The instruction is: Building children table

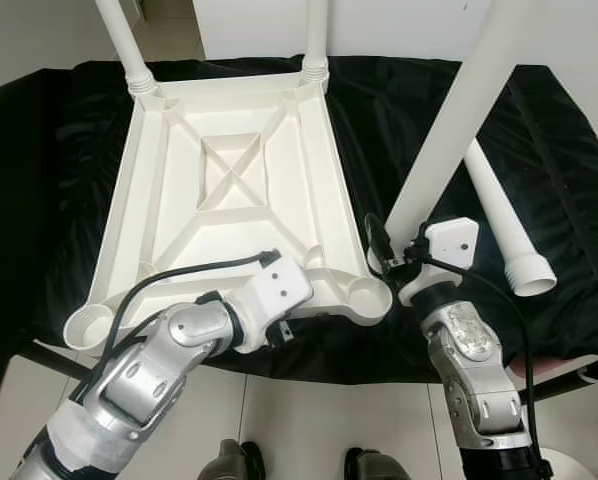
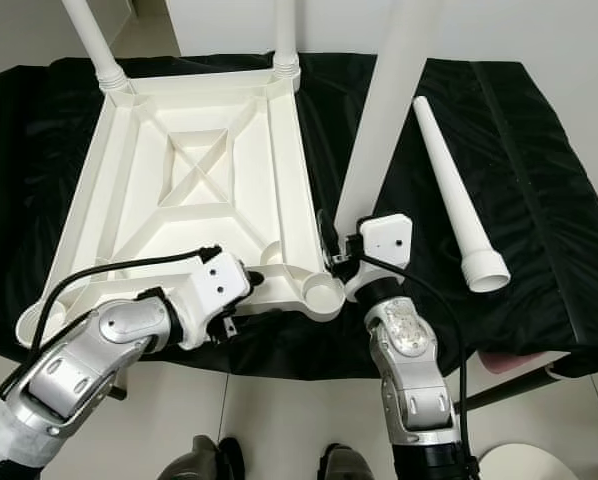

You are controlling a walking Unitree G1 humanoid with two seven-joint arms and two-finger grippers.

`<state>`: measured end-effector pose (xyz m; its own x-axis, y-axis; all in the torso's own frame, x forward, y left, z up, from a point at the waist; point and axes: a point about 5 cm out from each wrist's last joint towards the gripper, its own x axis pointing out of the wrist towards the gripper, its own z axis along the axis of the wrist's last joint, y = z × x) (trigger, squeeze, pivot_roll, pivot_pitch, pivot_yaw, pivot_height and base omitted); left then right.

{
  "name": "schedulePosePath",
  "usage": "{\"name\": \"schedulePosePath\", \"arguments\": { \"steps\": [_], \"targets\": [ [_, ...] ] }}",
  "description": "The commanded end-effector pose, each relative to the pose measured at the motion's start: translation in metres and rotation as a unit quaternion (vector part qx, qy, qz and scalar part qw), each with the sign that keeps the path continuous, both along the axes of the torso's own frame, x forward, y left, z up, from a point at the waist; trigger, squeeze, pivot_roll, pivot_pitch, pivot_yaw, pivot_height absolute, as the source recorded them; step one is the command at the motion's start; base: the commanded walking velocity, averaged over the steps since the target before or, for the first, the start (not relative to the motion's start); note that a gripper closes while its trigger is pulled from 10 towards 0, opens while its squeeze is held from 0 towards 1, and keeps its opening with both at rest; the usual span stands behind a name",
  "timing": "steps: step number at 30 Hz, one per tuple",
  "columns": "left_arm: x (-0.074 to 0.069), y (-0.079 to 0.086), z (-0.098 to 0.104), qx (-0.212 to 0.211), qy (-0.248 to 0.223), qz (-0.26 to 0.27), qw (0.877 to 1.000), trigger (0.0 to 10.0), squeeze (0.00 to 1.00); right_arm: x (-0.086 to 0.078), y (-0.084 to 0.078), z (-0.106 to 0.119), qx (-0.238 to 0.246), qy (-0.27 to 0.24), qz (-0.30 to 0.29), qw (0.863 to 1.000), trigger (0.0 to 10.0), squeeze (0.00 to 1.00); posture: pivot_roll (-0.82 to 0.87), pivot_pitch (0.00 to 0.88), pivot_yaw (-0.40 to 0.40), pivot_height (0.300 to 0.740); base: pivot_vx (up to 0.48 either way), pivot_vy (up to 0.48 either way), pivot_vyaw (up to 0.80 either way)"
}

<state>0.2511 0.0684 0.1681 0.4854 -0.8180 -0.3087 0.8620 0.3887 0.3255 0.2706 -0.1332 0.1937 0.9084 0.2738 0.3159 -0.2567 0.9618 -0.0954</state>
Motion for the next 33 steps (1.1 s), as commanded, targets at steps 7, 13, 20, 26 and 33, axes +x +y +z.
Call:
{"name": "schedulePosePath", "arguments": {
  "steps": [7,13,20,26,33],
  "targets": [
    [0.002,-0.013,-0.014,0.037,0.033,-0.035,0.998,10.0,0.00,0.001,0.001,0.002,0.002,-0.009,0.000,1.000,10.0,0.00,-0.13,0.189,0.085,0.740,0.000,0.000,0.00],
    [0.008,-0.027,-0.015,0.033,0.027,-0.027,0.999,10.0,0.00,0.000,0.002,0.001,0.003,-0.008,0.000,1.000,10.0,0.00,-0.13,0.184,0.088,0.740,0.000,0.000,0.00],
    [0.011,-0.044,-0.012,0.023,0.017,-0.031,0.999,10.0,0.00,-0.001,0.004,-0.002,0.003,-0.005,0.003,1.000,10.0,0.00,-0.13,0.175,0.090,0.740,0.000,0.000,0.00],
    [0.018,-0.059,-0.001,-0.014,-0.002,-0.007,1.000,10.0,0.00,-0.002,0.005,-0.003,0.003,-0.003,0.004,1.000,10.0,0.00,-0.14,0.172,0.094,0.740,0.000,0.000,0.00],
    [0.026,-0.060,0.006,-0.036,-0.009,0.020,0.999,10.0,0.00,-0.003,0.005,-0.004,0.003,-0.002,0.003,1.000,10.0,0.00,-0.14,0.173,0.093,0.740,0.000,0.000,0.00]
  ]
}}
